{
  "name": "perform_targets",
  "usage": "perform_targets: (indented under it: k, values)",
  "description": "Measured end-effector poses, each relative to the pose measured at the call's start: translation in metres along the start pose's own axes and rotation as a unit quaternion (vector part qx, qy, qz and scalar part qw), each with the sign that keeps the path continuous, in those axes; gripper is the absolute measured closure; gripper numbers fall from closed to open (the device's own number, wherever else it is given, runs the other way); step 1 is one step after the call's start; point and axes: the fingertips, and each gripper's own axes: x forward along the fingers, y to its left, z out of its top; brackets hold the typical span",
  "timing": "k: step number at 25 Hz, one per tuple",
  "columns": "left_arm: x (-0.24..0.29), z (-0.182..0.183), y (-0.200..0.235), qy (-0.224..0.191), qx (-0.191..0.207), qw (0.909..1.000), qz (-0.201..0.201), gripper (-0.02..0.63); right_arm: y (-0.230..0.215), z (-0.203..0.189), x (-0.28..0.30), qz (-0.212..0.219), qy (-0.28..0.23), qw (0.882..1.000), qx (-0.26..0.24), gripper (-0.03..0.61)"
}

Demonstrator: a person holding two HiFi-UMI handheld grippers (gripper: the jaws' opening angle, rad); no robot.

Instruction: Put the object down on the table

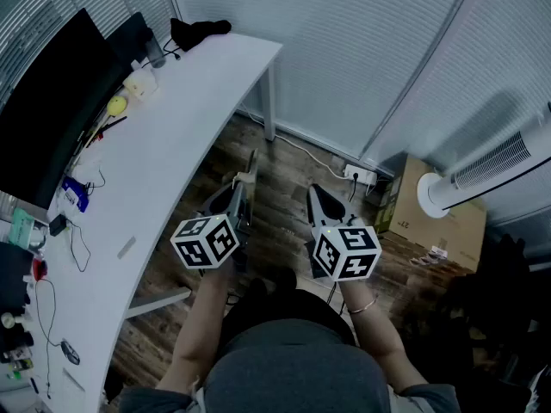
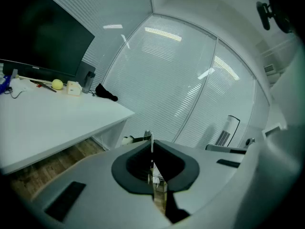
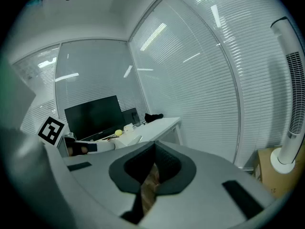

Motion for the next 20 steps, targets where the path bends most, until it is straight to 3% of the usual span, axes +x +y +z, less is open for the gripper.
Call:
perform_targets:
  k: [20]
  values:
    - [0.003,0.008,-0.008,-0.016,0.004,0.9998,0.011,0.591,-0.011,0.005,-0.002,0.021,-0.009,0.999,0.026,0.574]
